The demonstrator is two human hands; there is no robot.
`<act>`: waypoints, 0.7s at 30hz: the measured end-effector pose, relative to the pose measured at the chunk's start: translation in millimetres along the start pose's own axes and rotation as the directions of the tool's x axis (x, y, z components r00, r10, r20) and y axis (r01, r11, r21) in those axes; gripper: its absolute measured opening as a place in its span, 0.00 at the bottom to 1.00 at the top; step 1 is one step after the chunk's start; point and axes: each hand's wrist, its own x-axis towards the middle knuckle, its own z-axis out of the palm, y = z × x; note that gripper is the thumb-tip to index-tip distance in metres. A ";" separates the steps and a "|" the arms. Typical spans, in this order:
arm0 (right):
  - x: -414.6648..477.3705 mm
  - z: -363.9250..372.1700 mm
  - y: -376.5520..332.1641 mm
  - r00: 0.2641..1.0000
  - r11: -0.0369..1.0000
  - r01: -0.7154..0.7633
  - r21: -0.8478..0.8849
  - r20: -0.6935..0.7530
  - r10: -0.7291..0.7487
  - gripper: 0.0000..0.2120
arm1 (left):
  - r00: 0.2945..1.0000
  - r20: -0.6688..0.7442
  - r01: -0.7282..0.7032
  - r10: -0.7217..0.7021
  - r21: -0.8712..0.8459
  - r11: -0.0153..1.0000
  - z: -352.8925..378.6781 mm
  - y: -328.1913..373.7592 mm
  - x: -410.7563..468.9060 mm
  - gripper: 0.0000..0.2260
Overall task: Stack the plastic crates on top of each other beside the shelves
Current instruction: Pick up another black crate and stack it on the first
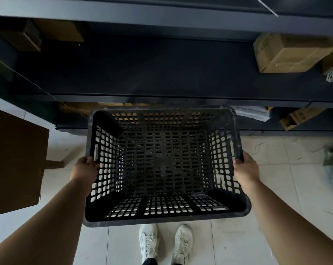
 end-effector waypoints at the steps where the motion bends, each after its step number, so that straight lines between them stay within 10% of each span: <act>1: -0.8 -0.3 1.3 1.000 1.000 0.001 -0.006 -0.001 -0.001 0.11 | 1.000 0.007 -0.005 0.005 0.028 1.000 -0.2 2.5 -4.1 0.17; 12: -58.7 -12.7 13.4 0.977 0.865 0.214 -0.454 0.103 -0.188 0.28 | 0.986 -0.007 -0.152 0.167 0.392 0.908 -9.4 -3.4 -82.6 0.29; 21: -106.2 -29.4 50.1 0.828 0.581 0.550 -0.600 0.478 -0.291 0.30 | 0.872 0.286 -0.482 0.398 0.649 0.588 -22.2 -63.5 -159.4 0.28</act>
